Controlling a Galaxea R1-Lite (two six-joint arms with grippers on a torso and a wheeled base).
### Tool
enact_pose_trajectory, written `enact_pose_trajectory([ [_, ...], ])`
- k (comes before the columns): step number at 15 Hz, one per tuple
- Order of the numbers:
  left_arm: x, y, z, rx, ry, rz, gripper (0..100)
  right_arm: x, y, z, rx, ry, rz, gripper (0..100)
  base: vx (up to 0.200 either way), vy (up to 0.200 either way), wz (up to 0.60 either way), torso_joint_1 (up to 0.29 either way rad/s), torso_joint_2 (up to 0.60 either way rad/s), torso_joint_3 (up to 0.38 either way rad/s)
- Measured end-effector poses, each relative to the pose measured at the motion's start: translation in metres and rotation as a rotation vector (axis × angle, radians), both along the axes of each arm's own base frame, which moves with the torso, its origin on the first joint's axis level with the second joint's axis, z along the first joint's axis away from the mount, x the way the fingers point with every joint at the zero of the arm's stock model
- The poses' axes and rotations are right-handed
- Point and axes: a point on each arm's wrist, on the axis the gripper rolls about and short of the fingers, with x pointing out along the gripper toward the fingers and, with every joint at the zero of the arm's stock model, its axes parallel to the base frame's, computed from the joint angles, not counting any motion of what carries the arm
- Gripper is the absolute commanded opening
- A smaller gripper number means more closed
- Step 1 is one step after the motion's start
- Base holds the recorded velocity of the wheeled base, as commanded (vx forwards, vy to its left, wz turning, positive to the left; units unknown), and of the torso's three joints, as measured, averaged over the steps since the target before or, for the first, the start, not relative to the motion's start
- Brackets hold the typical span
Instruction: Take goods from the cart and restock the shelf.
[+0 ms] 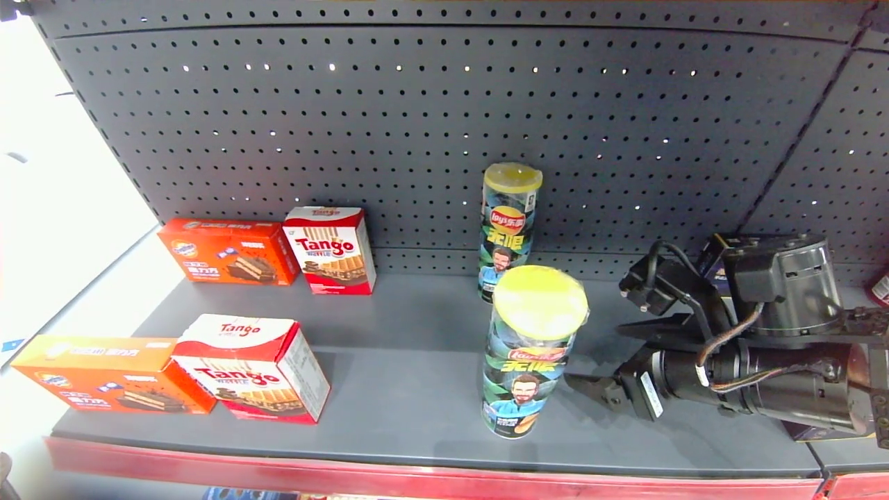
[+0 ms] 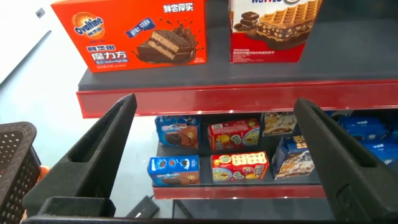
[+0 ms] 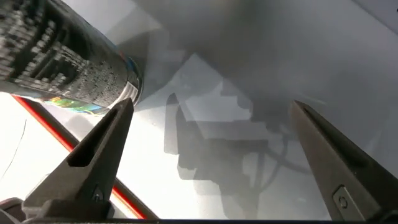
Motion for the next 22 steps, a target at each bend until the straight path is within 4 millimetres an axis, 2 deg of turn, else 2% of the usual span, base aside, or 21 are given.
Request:
enact_pose_trajectory([
  [14,0.0,0.0,0.0,0.0,0.0,0.0,100,-0.003,0.012,-0.002,-0.002,0.004,0.045,100,0.0,0.0,0.0,0.0,0.0,0.0],
  [19,0.0,0.0,0.0,0.0,0.0,0.0,100,-0.01,-0.014,0.004,0.015,-0.018,-0.026,100,0.0,0.0,0.0,0.0,0.0,0.0],
  [22,0.0,0.0,0.0,0.0,0.0,0.0,100,-0.021,-0.059,0.025,0.068,-0.106,-0.181,100,0.0,0.0,0.0,0.0,0.0,0.0],
])
